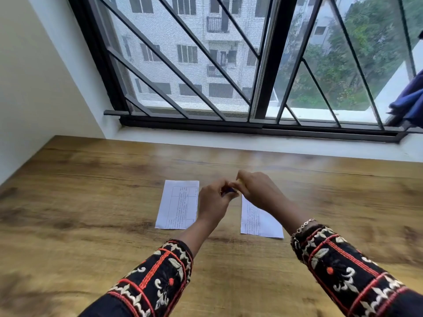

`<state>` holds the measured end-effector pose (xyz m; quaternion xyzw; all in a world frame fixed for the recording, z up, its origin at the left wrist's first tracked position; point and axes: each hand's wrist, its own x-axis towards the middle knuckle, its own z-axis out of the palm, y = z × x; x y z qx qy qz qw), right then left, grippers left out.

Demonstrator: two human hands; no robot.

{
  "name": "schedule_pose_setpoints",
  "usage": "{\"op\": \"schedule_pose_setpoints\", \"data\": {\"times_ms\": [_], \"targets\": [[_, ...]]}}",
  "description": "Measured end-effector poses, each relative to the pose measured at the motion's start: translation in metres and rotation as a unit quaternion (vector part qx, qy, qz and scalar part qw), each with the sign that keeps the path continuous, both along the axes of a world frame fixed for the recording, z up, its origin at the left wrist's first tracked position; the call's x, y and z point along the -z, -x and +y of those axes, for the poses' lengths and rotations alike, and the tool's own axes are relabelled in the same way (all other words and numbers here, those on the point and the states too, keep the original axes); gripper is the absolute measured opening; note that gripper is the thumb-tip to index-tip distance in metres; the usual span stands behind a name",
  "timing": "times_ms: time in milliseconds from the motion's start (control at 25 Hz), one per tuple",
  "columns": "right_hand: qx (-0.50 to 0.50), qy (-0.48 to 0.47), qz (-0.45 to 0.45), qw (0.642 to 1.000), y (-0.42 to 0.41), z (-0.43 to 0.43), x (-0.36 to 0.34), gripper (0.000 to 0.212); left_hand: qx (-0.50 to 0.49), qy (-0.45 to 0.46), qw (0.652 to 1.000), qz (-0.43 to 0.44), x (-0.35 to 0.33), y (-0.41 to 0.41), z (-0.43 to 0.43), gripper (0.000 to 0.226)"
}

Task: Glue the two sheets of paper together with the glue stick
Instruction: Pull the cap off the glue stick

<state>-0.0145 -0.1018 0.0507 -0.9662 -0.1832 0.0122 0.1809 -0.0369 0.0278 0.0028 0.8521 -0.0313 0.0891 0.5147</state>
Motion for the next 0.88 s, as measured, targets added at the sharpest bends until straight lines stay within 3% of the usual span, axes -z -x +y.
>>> {"op": "schedule_pose_setpoints", "data": {"times_ms": [200,400,520,680,880], "targets": [[-0.036,-0.009,0.045,0.998,-0.001,0.008,-0.001,0.014,0.005,-0.013,1.000,0.012,0.000,-0.001,0.006,0.009],[-0.002,-0.009,0.077,0.997,-0.002,0.010,-0.002,0.034,-0.021,-0.018,1.000,0.009,0.000,0.000,0.010,0.011],[0.033,-0.017,0.089,0.995,-0.004,0.015,-0.001,0.026,-0.026,-0.023,0.999,0.014,0.000,0.002,0.009,0.011],[-0.011,-0.036,0.105,0.994,-0.001,0.015,-0.002,0.013,-0.017,-0.035,0.999,0.011,0.000,0.001,0.013,0.012],[0.017,-0.052,0.123,0.991,-0.004,0.014,-0.002,0.030,-0.031,-0.034,0.999,0.011,0.002,0.002,0.018,0.016]]}}
